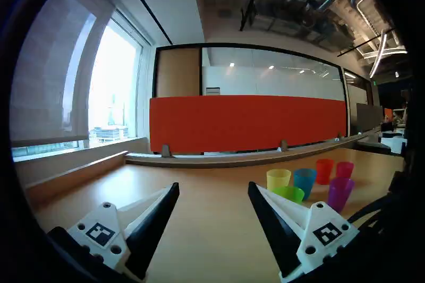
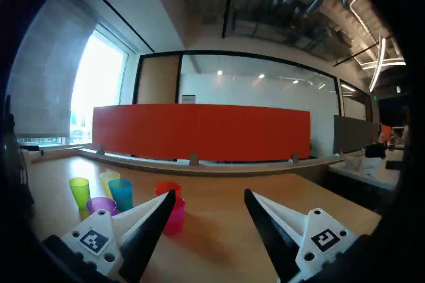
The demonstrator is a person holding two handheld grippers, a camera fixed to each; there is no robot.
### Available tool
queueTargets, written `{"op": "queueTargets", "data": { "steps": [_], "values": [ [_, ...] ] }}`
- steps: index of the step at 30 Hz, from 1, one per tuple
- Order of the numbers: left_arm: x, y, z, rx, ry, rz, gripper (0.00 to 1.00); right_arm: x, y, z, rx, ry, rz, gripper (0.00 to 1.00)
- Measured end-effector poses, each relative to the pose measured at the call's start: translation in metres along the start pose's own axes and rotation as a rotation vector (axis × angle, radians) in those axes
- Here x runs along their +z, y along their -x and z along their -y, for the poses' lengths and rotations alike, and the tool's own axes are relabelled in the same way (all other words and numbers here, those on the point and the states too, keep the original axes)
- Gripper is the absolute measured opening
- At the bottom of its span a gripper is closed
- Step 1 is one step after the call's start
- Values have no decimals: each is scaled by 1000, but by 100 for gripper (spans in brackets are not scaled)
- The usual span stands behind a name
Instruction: Pour water
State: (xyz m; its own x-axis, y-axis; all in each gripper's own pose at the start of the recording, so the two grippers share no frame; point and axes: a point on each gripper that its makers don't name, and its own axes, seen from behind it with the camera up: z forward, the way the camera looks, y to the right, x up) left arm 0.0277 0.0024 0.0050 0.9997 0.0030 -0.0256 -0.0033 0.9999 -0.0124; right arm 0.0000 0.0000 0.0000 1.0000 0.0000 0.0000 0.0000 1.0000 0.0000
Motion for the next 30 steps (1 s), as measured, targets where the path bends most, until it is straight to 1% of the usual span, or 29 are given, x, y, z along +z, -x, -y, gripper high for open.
{"op": "queueTargets", "data": {
  "steps": [3, 6, 10, 15, 21, 27, 30],
  "values": [
    [1, -10, -6, -13, 25, 10, 96, 0, -1, 0, -10, -3, 3, 100],
    [2, -19, -11, -10, 51, 20, 96, -2, -4, 2, -28, -14, 15, 100],
    [3, -25, -18, 9, 83, 44, 96, -4, -11, 7, -55, -43, 35, 100],
    [5, -24, -27, 46, 125, 91, 96, -4, -17, 14, -89, -82, 72, 100],
    [7, -23, -38, 64, 175, 137, 96, -7, -18, 29, -128, -155, 131, 100],
    [8, -20, -45, 95, 225, 180, 96, -9, -22, 39, -158, -215, 154, 100],
    [7, -14, -52, 114, 266, 217, 96, -13, -21, 49, -179, -268, 174, 100]
  ]
}}
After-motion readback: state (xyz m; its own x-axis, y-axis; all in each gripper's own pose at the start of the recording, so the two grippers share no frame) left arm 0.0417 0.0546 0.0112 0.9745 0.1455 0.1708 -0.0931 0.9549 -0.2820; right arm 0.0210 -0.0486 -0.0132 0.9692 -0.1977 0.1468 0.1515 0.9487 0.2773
